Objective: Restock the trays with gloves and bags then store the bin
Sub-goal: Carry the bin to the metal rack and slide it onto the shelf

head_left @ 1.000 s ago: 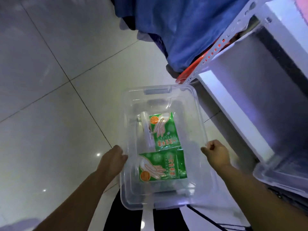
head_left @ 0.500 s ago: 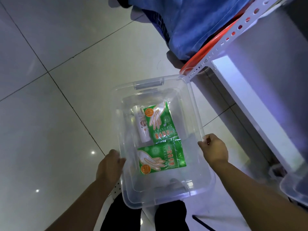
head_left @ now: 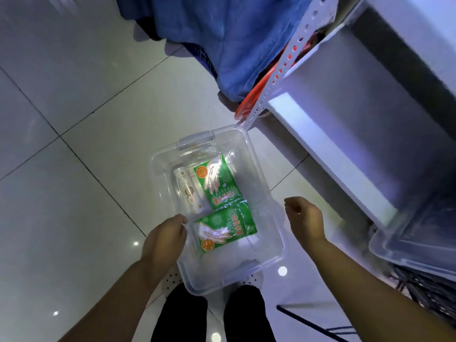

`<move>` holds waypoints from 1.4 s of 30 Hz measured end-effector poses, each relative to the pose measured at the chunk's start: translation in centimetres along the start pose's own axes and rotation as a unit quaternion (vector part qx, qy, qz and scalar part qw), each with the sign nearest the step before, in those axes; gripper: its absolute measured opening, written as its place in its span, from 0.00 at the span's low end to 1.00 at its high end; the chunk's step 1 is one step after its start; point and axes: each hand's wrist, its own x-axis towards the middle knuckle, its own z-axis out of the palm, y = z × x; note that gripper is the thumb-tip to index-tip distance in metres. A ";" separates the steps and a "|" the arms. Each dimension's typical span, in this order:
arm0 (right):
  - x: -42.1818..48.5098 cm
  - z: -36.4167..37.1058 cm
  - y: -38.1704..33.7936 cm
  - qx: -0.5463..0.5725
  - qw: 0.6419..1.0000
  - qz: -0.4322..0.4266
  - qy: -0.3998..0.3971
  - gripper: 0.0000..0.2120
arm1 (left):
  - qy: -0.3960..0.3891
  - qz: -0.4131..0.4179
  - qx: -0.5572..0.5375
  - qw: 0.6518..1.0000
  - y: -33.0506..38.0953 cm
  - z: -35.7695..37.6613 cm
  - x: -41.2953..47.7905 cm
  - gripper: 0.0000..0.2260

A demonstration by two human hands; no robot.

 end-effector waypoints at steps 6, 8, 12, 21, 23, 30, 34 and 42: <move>-6.2 -13.8 -4.8 0.148 0.982 -0.041 0.114 0.17 | 0.053 0.133 0.016 0.990 13.5 -7.2 -3.8 0.11; -8.1 -18.8 -5.8 0.150 0.973 -0.063 0.166 0.14 | 0.052 0.177 0.031 0.982 18.2 -9.6 -5.5 0.12; -10.9 -26.9 -5.6 0.205 0.937 -0.051 0.279 0.12 | 0.084 0.266 0.035 0.960 26.1 -13.0 -8.9 0.11; -8.5 -28.2 5.0 0.086 0.897 0.217 0.375 0.19 | 0.058 0.316 0.030 0.946 30.4 -10.9 -11.7 0.09; -7.0 -28.0 5.9 0.128 0.894 0.274 0.332 0.25 | 0.046 0.309 0.041 0.949 29.8 -9.9 -11.6 0.09; -6.4 -25.4 4.7 0.194 0.902 0.227 0.311 0.21 | -0.005 0.288 0.061 0.956 28.4 -7.6 -11.7 0.10; -10.2 -20.3 1.7 0.234 0.912 0.165 0.294 0.13 | -0.039 0.290 0.058 0.954 28.5 -6.9 -11.9 0.10; -17.3 -10.9 -4.1 0.158 0.978 0.028 0.135 0.25 | -0.211 0.100 -0.285 0.930 26.5 -4.7 -10.6 0.23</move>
